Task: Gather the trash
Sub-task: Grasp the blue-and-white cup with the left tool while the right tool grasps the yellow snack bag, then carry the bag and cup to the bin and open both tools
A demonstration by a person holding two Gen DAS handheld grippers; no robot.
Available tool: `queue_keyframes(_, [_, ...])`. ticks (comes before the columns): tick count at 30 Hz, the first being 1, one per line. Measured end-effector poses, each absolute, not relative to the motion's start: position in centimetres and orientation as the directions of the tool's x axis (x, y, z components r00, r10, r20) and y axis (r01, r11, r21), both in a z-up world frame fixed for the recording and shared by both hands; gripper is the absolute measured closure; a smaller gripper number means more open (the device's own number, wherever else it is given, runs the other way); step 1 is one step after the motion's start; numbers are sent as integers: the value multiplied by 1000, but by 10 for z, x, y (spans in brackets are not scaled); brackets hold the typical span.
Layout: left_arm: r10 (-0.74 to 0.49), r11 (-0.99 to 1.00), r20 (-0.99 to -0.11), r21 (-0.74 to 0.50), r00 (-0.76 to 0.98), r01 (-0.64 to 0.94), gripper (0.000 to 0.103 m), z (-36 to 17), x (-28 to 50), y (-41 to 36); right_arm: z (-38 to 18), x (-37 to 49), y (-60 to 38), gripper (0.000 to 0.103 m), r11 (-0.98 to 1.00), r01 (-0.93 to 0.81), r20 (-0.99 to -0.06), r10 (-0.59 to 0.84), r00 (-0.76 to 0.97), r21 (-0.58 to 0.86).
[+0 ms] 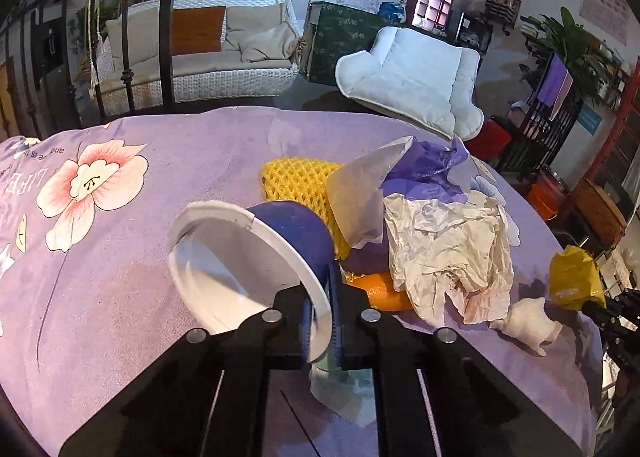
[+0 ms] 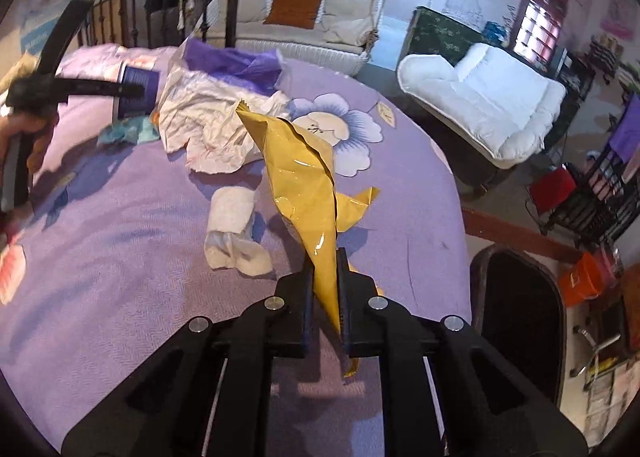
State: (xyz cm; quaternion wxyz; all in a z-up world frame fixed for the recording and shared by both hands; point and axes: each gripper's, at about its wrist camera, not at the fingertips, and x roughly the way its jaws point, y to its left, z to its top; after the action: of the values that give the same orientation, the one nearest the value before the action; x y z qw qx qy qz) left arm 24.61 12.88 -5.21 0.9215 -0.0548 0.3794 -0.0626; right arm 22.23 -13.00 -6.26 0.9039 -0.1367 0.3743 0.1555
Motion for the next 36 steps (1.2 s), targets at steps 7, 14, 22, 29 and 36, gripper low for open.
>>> queue_keyframes(7, [-111,990,-634,-139,765,28,94,-34,209,129,-52,209,-148,92,953,-302,-672,205,712,-29])
queue_keyframes(14, [-121,987,-571,-155,812,38,94,-14,155,105,-49,190,-170,96,970,-229,-630,229,742,83])
queue_keyframes(22, [-208,975,-533,-179,820,131,94,-9,123,51,-45,160,-201,97,977,-154,-589,212,780,148])
queue_keyframes(29, [-343,939,-501,-204,795,277,94,0,114,-5,-33,136,-246,97,988,-61,-546,131,827,145])
queue_keyframes(36, [-455,888,-497,-196,739,415,94,1,119,-65,-45,141,-301,97,986,81,-580,18,815,145])
